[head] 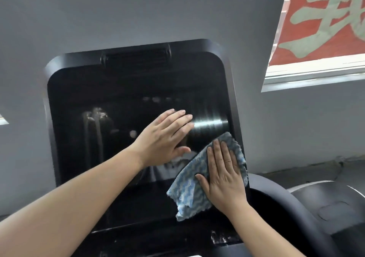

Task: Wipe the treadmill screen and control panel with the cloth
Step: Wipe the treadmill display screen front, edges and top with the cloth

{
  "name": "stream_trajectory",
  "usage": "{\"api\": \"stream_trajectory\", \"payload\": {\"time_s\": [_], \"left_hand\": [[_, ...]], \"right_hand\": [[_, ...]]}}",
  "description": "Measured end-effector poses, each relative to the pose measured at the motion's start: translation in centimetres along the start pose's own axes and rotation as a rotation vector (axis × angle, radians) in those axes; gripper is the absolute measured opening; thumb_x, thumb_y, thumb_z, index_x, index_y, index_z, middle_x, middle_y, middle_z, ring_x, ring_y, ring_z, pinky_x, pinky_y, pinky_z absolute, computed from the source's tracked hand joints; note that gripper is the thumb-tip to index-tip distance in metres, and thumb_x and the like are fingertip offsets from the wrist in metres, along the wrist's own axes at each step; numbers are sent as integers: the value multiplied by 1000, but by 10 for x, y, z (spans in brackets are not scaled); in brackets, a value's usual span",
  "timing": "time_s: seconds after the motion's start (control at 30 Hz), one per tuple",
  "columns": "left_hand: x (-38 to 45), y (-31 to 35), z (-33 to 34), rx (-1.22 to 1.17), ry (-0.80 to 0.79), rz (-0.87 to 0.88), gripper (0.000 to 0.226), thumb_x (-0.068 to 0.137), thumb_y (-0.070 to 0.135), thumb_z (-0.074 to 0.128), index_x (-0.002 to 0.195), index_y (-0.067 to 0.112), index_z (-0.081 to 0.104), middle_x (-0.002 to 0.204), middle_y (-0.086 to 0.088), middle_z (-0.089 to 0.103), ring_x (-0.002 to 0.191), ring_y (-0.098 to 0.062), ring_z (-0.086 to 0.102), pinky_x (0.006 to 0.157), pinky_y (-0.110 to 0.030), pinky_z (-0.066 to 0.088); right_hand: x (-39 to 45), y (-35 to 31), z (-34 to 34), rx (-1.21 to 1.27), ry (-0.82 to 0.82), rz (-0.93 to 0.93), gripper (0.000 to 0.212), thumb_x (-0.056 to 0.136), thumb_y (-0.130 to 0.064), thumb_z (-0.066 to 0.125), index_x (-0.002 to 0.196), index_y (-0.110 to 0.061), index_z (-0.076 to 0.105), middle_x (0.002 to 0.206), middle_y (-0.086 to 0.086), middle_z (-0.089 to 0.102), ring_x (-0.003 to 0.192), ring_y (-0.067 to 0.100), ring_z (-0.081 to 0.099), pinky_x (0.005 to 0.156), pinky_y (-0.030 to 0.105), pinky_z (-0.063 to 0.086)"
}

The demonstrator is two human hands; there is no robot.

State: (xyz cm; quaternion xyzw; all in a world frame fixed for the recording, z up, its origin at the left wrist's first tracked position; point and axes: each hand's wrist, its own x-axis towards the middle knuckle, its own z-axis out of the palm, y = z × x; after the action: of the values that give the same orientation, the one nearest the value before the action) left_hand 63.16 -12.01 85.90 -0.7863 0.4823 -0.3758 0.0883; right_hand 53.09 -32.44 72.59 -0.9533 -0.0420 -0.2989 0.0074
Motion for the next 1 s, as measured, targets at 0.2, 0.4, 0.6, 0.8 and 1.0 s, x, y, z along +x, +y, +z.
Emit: {"api": "stream_trajectory", "payload": {"time_s": [0.2, 0.4, 0.6, 0.8, 1.0], "left_hand": [[-61, 14, -9, 47, -59, -82, 62, 98, 52, 50, 139, 6, 53, 148, -13, 49, 141, -31, 40, 115, -52, 33], [-16, -67, -33, 234, -35, -110, 59, 96, 48, 51, 138, 6, 53, 148, -16, 48, 139, -35, 42, 114, -53, 34], [73, -131, -37, 402, -53, 48, 60, 100, 47, 47, 144, 6, 44, 153, -17, 41, 142, -36, 36, 117, -51, 29], [84, -172, -35, 557, -135, 288, 55, 106, 40, 36, 153, 12, 32, 162, -13, 25, 149, -36, 21, 119, -50, 25], [86, -178, -29, 578, -136, 333, 55, 109, 37, 26, 156, 11, 23, 163, -15, 19, 150, -39, 17, 119, -52, 24]], "right_hand": [[32, 2, -9, -20, -3, -33, 84, 101, -63, 24, 156, 0, 17, 166, 19, 8, 154, 32, 6, 121, 51, 21], [88, -6, -26, 38, -1, 59, 85, 100, -67, 19, 158, -5, 12, 168, 13, 2, 155, 28, 0, 123, 48, 11], [8, -2, 0, -18, 1, -125, 85, 99, -66, 28, 152, 0, 32, 165, 18, 17, 151, 34, 20, 117, 49, 23], [62, 15, -15, -61, 35, -207, 85, 99, -68, 26, 155, -4, 27, 166, 16, 11, 154, 31, 11, 120, 49, 19], [83, -6, -20, -4, 31, 7, 86, 100, -67, 23, 157, -2, 17, 166, 17, 7, 154, 31, 4, 124, 49, 13]]}}
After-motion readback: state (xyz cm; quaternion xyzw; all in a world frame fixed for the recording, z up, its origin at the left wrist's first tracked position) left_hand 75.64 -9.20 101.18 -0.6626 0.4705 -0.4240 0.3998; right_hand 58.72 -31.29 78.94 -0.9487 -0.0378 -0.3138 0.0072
